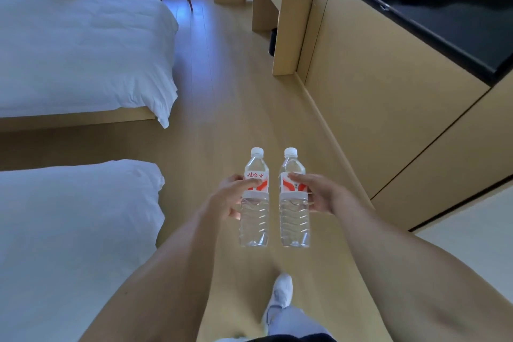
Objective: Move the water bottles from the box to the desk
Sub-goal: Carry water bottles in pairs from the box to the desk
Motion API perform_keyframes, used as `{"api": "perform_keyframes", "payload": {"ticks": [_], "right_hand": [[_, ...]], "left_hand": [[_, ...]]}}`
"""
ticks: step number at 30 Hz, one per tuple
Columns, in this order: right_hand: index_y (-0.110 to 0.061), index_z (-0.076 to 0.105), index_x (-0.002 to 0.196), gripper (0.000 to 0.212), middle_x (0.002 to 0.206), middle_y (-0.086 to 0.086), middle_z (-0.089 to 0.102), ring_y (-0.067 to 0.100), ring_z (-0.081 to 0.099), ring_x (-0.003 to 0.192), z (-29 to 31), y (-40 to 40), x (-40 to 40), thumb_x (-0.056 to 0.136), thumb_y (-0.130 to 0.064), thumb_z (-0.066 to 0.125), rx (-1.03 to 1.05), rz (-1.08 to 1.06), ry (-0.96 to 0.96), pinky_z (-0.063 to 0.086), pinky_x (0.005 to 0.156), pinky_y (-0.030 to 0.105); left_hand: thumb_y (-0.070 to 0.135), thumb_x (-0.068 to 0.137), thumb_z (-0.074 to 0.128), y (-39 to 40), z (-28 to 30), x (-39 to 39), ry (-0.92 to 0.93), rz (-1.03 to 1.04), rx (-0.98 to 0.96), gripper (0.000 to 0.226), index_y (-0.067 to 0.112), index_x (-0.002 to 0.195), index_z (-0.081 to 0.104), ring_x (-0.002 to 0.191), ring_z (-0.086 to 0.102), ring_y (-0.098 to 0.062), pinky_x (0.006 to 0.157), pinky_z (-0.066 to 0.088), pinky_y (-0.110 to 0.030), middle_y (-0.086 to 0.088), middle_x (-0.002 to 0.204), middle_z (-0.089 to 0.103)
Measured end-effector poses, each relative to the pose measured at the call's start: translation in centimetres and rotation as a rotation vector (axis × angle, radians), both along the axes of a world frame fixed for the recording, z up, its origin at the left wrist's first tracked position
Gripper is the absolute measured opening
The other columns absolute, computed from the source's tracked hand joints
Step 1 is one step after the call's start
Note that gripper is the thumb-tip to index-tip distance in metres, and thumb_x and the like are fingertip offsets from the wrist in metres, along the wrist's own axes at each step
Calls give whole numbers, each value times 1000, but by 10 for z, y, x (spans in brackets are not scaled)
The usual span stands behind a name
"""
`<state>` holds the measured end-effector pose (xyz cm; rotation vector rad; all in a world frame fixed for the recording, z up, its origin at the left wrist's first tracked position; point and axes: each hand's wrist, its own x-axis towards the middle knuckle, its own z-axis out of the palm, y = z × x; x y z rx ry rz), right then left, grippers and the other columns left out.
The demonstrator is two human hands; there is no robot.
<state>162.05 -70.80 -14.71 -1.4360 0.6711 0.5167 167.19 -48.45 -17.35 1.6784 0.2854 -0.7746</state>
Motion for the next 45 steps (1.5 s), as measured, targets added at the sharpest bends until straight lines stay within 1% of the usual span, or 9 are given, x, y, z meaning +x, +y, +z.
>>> {"api": "perform_keyframes", "payload": {"ticks": [5,13,15,18,23,30,35,39,45], "right_hand": [[-14,66,113,34,105,10,62,28,61,94,-17,-20,96,86,-33,75,30,26,-4,47,101,50],[-10,64,121,46,107,11,62,28,61,94,-35,-71,269,85,-36,77,83,84,40,47,102,50],[-8,62,124,50,108,12,62,29,60,94,-31,-84,309,85,-36,76,86,99,42,46,102,50],[-10,65,117,42,109,13,60,29,60,94,-22,-101,360,85,-35,76,93,102,33,46,103,51],[-10,65,118,43,108,12,64,29,62,93,-17,-120,434,85,-35,76,84,116,30,47,104,52],[-15,68,110,32,106,12,63,29,62,93,-24,-131,549,86,-36,75,33,122,28,49,100,49],[-9,65,118,42,103,13,59,29,58,94,-21,-128,660,86,-35,75,-7,96,20,50,95,46],[-7,65,118,45,102,13,65,30,62,92,-10,-121,750,85,-35,76,-13,77,33,51,94,46],[-9,66,110,35,88,7,69,25,65,80,3,-111,855,87,-34,74,-5,67,32,54,73,36]], "left_hand": [[47,59,82,-17,-6,85,0,26,5,58,22,109,69,52,47,-11,51,41,-25,8,57,49],[43,68,80,-61,-5,241,-5,82,26,49,19,109,69,60,48,-13,68,50,-38,6,65,51],[38,77,79,-72,1,278,-9,92,11,41,18,111,68,72,56,-17,81,56,-48,1,78,61],[38,75,78,-87,9,327,-5,109,25,45,18,114,67,97,61,-27,95,49,-65,-11,108,67],[37,79,78,-107,9,403,-3,97,2,42,18,115,66,112,64,-34,95,49,-66,-19,125,65],[37,80,79,-122,-7,518,11,49,-48,42,18,114,64,103,64,-31,96,49,-62,-19,126,65],[38,74,80,-116,-12,634,16,34,-72,49,18,115,64,114,65,-34,93,50,-66,-15,119,70],[35,76,82,-108,-8,729,48,31,-88,46,17,115,65,103,71,-31,85,55,-64,-10,110,74],[38,78,79,-106,3,840,23,15,-54,38,20,109,66,96,73,-26,79,58,-61,-8,106,75]]}}
